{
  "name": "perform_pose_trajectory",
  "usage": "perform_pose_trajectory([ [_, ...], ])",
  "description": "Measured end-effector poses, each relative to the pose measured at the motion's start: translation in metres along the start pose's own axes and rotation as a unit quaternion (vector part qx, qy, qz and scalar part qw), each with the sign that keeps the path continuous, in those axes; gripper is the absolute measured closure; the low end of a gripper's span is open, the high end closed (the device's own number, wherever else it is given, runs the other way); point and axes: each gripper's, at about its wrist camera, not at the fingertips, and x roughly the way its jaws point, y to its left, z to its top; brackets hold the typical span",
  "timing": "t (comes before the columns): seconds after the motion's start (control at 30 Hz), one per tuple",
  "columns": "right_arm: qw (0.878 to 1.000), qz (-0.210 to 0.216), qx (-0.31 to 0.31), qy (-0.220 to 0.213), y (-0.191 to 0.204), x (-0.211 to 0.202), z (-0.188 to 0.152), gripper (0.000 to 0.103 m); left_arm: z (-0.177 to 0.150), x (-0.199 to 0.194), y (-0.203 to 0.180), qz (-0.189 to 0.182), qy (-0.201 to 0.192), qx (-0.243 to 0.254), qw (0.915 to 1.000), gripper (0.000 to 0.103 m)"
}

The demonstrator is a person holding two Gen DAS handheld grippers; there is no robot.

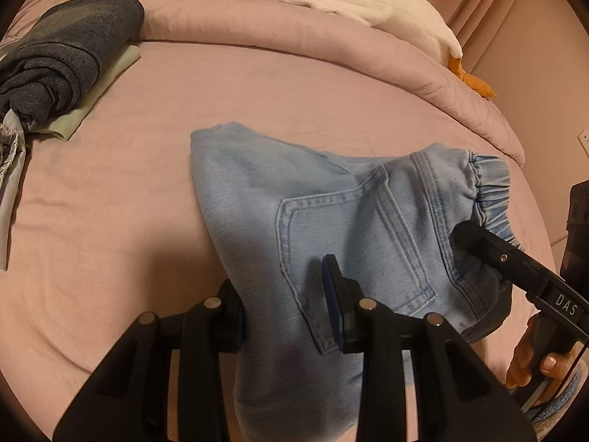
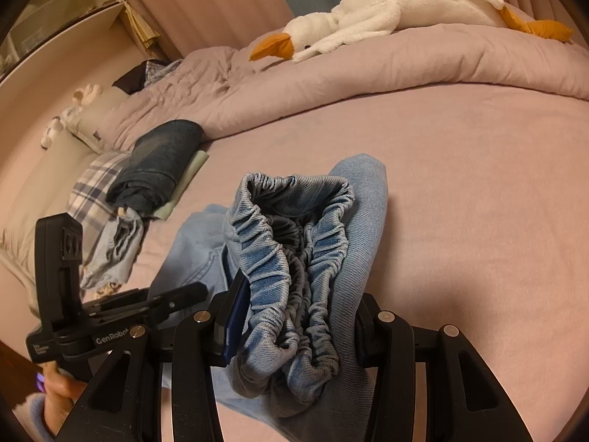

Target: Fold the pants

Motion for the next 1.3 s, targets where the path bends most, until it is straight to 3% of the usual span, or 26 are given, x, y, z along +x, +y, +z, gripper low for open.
perform_pose_trajectory([
  [0.97,1.0,-0.014,0.017,0.012,-0.0037,0.0029,-0.003,0.054,-0.0013,0.006,0.0037,0.022,0.012,0.003,0.9997,0.067],
  [1.3,0.999,-0.03,0.022,0.022,-0.0066,0.0059,-0.0041,0.048,0.0001,0.0078,0.0038,0.027,0.015,0.003,0.9995,0.063],
])
